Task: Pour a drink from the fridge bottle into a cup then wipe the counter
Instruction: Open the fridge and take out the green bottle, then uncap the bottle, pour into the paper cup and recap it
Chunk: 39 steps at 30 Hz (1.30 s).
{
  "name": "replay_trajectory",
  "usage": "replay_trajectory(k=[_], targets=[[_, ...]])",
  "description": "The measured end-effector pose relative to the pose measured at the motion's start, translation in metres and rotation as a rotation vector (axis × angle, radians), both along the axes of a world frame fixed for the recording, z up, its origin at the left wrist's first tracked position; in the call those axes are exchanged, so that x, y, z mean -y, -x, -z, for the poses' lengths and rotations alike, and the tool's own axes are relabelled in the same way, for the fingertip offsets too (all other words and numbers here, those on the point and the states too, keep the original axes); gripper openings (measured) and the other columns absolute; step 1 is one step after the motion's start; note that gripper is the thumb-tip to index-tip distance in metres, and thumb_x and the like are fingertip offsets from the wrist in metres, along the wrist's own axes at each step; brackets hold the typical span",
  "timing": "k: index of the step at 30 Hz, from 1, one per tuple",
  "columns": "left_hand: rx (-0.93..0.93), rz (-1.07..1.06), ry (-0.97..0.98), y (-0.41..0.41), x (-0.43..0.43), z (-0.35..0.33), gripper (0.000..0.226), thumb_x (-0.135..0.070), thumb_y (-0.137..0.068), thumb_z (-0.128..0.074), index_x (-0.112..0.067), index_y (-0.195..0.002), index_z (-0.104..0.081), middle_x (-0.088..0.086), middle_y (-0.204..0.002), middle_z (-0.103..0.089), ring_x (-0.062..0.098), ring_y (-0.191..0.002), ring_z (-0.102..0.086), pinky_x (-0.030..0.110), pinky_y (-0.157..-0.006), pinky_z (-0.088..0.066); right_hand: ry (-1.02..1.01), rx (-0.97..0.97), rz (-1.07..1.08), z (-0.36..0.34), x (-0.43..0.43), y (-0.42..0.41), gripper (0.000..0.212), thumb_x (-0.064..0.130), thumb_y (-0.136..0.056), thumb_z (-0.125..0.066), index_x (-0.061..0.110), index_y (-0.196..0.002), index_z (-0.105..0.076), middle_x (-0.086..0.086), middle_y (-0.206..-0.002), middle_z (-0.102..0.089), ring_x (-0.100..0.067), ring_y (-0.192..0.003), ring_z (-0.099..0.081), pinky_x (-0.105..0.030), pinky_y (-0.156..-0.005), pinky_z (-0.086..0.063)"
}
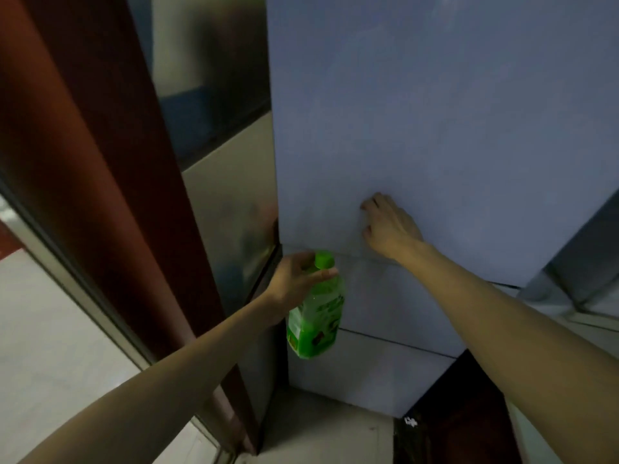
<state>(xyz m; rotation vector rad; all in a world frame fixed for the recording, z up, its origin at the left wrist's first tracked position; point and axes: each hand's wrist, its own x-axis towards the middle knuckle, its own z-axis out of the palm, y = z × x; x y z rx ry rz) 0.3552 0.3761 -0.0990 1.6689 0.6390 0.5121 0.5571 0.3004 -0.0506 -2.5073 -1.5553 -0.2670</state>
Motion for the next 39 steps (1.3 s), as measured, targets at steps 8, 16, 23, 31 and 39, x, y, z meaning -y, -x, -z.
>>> replay_trajectory(k=[8, 16, 23, 31, 39], targets=[[-0.003, 0.140, -0.027, -0.037, -0.007, -0.005, 0.024, -0.021, -0.085, -0.075, -0.005, -0.102, -0.073, 0.004, -0.093, -0.074, 0.007, -0.079, -0.069, 0.023, -0.075, -0.057, 0.126, -0.059, 0.121, -0.009, -0.010, -0.012, 0.048, 0.016, -0.087, -0.058, 0.009, -0.133, -0.044, -0.011, -0.136, -0.036, -0.027, -0.128, -0.037, -0.037, -0.086, -0.043], [0.019, 0.380, -0.036, -0.077, 0.012, -0.001, 0.026, -0.012, -0.083, -0.076, 0.008, -0.098, -0.070, 0.007, -0.085, -0.068, 0.011, -0.078, -0.062, 0.019, -0.067, -0.051, 0.141, -0.142, 0.230, -0.005, 0.039, -0.005, 0.042, 0.021, -0.087, -0.052, 0.008, -0.128, -0.050, -0.014, -0.130, -0.052, -0.032, -0.118, -0.052, -0.040, -0.093, -0.047], [0.052, 0.559, 0.120, -0.118, 0.070, 0.005, 0.024, -0.004, -0.082, -0.075, 0.009, -0.101, -0.071, 0.000, -0.077, -0.074, 0.003, -0.066, -0.067, 0.013, -0.061, -0.053, 0.283, -0.266, 0.522, 0.036, 0.178, -0.015, 0.015, 0.024, -0.088, -0.051, 0.012, -0.092, -0.058, -0.014, -0.110, -0.063, -0.031, -0.100, -0.061, -0.035, -0.077, -0.050], [-0.005, 0.735, 0.234, -0.157, 0.156, 0.015, 0.027, 0.004, -0.081, -0.074, 0.013, -0.106, -0.069, 0.002, -0.076, -0.074, 0.004, -0.061, -0.068, 0.014, -0.059, -0.054, 0.292, -0.426, 0.811, 0.065, 0.315, -0.006, 0.024, 0.022, -0.093, -0.052, 0.011, -0.109, -0.065, -0.008, -0.112, -0.065, -0.026, -0.104, -0.060, -0.036, -0.087, -0.051], [-0.091, 0.863, 0.186, -0.217, 0.235, 0.021, 0.032, 0.001, -0.079, -0.077, 0.007, -0.110, -0.071, 0.021, -0.106, -0.072, 0.012, -0.075, -0.069, 0.017, -0.070, -0.058, 0.260, -0.522, 0.952, 0.115, 0.406, -0.049, 0.029, 0.024, -0.094, -0.051, 0.005, -0.112, -0.064, -0.014, -0.113, -0.065, -0.028, -0.103, -0.062, -0.040, -0.089, -0.052]])
